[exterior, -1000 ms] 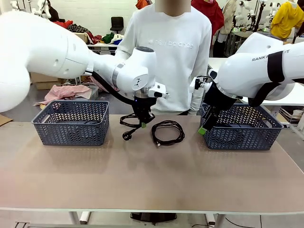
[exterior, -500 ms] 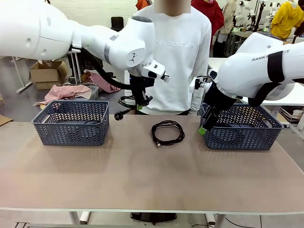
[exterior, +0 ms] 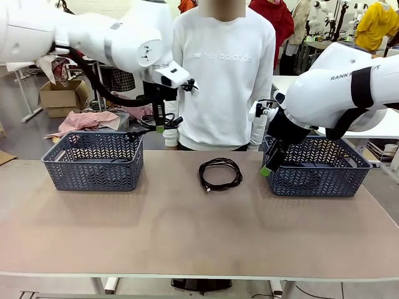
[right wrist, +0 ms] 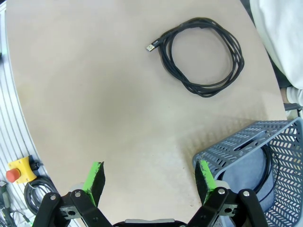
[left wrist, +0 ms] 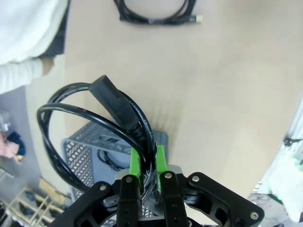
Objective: Organize the cables according to human instructions.
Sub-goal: Pick up a bundle of cables and place it in the basket indicated by the human.
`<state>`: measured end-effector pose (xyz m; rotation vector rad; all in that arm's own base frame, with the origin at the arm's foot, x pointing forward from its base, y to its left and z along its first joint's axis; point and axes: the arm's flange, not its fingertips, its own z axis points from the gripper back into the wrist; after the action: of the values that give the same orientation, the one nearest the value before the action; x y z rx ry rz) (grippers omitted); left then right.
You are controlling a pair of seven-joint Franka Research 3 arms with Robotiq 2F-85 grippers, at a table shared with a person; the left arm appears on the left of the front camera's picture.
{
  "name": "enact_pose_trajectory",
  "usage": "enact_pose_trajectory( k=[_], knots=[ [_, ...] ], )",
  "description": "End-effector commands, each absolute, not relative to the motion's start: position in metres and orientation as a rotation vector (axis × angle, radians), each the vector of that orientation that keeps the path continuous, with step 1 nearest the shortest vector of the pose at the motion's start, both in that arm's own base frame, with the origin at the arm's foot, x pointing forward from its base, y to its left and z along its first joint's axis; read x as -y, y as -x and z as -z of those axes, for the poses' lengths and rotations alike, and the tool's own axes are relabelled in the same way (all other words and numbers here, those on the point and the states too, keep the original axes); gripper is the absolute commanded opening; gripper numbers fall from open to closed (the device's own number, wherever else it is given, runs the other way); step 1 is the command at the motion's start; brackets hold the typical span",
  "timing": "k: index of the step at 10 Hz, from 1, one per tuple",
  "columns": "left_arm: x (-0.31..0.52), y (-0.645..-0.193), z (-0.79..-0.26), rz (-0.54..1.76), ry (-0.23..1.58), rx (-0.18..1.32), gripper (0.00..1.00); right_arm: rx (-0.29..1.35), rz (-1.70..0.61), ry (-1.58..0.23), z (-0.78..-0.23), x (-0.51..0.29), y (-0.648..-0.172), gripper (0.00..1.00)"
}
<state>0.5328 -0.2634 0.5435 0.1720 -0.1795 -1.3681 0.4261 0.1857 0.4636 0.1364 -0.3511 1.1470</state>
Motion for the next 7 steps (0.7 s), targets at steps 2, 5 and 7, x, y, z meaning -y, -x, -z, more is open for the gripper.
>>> enact_pose_trajectory(
  k=[2, 5, 7],
  knots=[
    [0.22, -0.512, -0.548, 1.394, -0.114, 0.232, 0.0, 0.353, -1.145, -0.135, -0.464, -0.186, -0.426, 1.0],
    [0.223, -0.521, -0.553, 1.363, -0.131, 0.205, 0.0, 0.353, -1.145, -0.135, -0.464, -0.186, -0.426, 1.0],
    [0.223, -0.521, -0.553, 1.363, -0.131, 0.205, 0.0, 0.353, -1.145, -0.135, -0.464, -0.186, -0.426, 1.0]
  ],
)
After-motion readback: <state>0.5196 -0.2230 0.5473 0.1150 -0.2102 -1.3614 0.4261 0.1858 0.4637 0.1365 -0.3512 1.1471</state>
